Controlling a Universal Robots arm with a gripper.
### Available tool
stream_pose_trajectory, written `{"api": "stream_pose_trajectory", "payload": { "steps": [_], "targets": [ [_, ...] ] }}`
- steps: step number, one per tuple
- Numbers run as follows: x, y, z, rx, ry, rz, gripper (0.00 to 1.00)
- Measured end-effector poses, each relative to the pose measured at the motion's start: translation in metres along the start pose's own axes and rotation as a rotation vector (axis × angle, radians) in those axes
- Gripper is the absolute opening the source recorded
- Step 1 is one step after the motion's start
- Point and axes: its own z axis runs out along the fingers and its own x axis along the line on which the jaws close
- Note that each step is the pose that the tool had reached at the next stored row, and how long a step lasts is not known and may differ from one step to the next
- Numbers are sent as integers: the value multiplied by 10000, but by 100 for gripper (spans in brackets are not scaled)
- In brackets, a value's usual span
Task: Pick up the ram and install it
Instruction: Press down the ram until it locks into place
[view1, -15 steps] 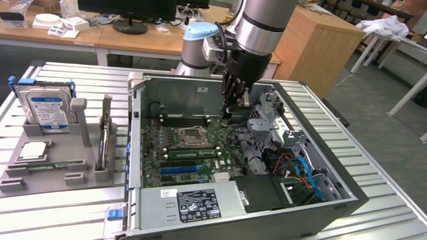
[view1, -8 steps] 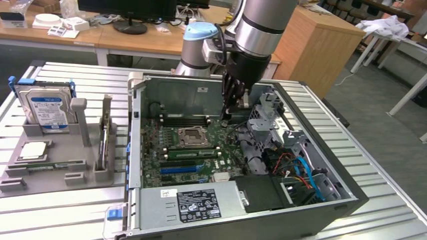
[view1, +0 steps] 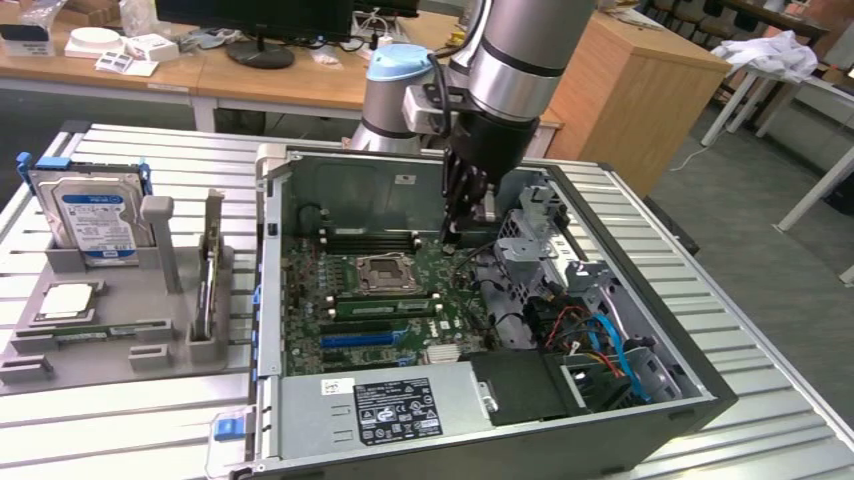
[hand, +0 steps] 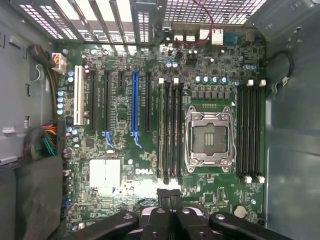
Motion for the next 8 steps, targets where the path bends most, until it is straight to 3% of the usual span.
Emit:
{"api": "stream_pose_trajectory", "payload": {
  "steps": [8],
  "targets": [
    [2, -1, 37, 0, -6, -1, 11]
  ]
}}
